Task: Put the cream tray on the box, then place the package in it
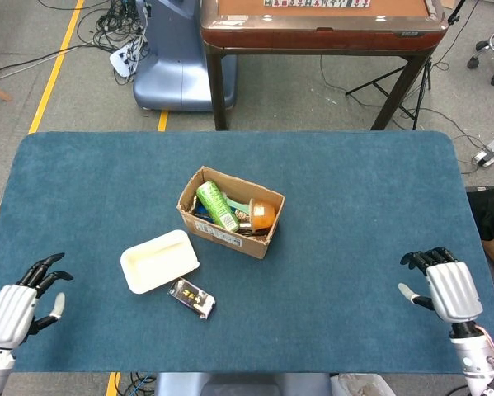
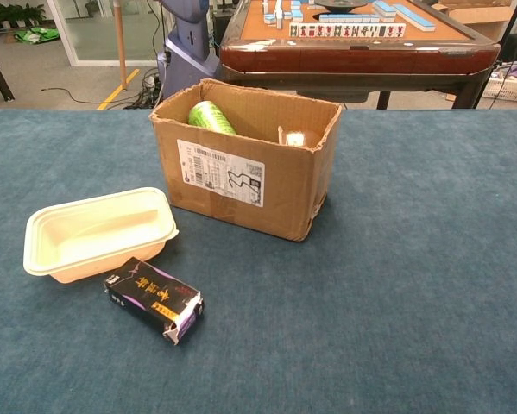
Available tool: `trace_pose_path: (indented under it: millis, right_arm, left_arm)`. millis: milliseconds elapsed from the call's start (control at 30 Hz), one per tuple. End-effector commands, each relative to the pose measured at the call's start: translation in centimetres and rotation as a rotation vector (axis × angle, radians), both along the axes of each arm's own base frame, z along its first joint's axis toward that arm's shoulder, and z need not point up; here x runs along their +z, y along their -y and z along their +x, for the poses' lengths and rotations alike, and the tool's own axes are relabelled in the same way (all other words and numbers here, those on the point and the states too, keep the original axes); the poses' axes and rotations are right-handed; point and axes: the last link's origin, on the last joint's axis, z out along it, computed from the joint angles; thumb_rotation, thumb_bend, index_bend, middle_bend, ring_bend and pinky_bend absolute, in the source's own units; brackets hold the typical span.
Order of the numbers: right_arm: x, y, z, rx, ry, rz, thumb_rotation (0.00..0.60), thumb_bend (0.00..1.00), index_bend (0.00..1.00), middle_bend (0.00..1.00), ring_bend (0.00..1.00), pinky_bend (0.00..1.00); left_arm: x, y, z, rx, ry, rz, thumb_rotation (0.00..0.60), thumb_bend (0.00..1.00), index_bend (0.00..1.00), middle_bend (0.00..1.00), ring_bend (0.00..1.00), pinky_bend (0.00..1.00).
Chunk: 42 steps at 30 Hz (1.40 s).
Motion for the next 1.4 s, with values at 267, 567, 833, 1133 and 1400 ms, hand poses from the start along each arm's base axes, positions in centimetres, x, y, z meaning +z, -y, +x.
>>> trace_pose_path:
  millis: [267,567,833,1133,1400]
  right_arm:
    - [1.0,-0.6,-0.1,-0.010,0.004,-0.031,0.600,0.16,0.47,0.52,0.45,0.36]
    - [2.1,-1.2,-0.3,-0.018,0.017,-0.061,0.600,0.16,0.46,0.52,0.45,0.36]
    - [2.6,-1.5,-0.5,-0.026,0.023,-0.071,0.600,0.16,0.46,0.52,0.45,0.36]
    - [2.7,-1.6,-0.5,-0.029,0.026,-0.070,0.600,0.16,0.47,0.52,0.45,0.36]
    - [2.6,-1.7,-0.4,-0.024,0.027,-0.063,0.600,0.16,0.46,0.52,0.45,0.36]
  left_arm:
    - [-2.2,-1.5,5.0,-0.122,0.043,-0.136,0.600,0.35,0.34,0.00,0.00,0.06]
    - [-5.9,-3.5,6.6,-0.131,0.046,-0.255,0.600,0.33,0.31,0.00,0.00,0.00]
    - [-8.3,-5.5,6.9,-0.074,-0.040,-0.279,0.600,0.33,0.29,0.00,0.00,0.00]
    - [-9.6,-6.3,7.0,-0.033,-0.107,-0.324,0.600,0.18,0.27,0.00,0.00,0.00]
    - [-10.7,-6.7,7.0,-0.009,-0.136,-0.346,0.600,0.18,0.28,0.00,0.00,0.00]
